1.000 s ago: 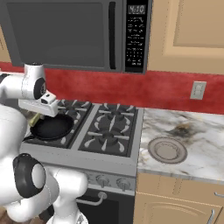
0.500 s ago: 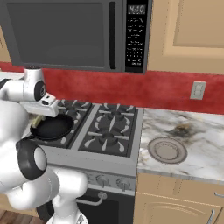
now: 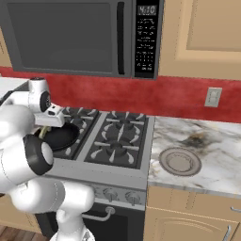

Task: Pick up the butter stick and place it in the pan. Then turn on the burner for the pan.

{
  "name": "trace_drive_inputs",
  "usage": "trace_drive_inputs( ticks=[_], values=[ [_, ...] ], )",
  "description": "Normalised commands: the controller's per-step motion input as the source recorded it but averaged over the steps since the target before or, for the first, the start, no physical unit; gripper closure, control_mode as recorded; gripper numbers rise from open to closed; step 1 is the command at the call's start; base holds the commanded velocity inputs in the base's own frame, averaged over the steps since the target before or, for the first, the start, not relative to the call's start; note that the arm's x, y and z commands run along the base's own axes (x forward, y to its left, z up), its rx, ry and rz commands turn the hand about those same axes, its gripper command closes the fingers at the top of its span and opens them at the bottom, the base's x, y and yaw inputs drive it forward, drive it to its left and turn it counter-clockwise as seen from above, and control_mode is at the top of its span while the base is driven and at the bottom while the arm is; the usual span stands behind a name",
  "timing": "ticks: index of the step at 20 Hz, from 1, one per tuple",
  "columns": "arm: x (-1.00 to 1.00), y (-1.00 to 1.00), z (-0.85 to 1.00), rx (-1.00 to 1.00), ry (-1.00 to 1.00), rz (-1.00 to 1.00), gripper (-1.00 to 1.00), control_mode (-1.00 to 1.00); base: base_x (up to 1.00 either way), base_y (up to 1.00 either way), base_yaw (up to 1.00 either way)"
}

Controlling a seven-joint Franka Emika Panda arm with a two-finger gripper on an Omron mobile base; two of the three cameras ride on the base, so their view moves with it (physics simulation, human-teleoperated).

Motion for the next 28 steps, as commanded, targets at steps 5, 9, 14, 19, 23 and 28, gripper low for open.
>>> trace_drive_inputs(
  ticks=[5,9,14,19,23,28],
  values=[
    [0.26,0.0,-0.27,0.0,-0.05,0.07,1.0,-1.0,0.0,0.0,0.0],
    [0.24,0.0,-0.31,0.0,-0.03,0.06,1.0,-1.0,0.0,0.0,0.0],
    [0.13,0.05,-0.32,0.0,-0.01,0.05,1.0,-1.0,0.0,0.0,0.0],
    [0.17,0.13,-0.25,0.0,0.0,0.03,1.0,-1.0,0.0,0.0,0.0],
    [0.24,0.08,-0.09,0.0,-0.01,0.01,1.0,-1.0,0.0,0.0,0.0],
    [0.24,0.02,-0.02,0.0,-0.02,0.0,1.0,-1.0,0.0,0.0,0.0]
  ],
)
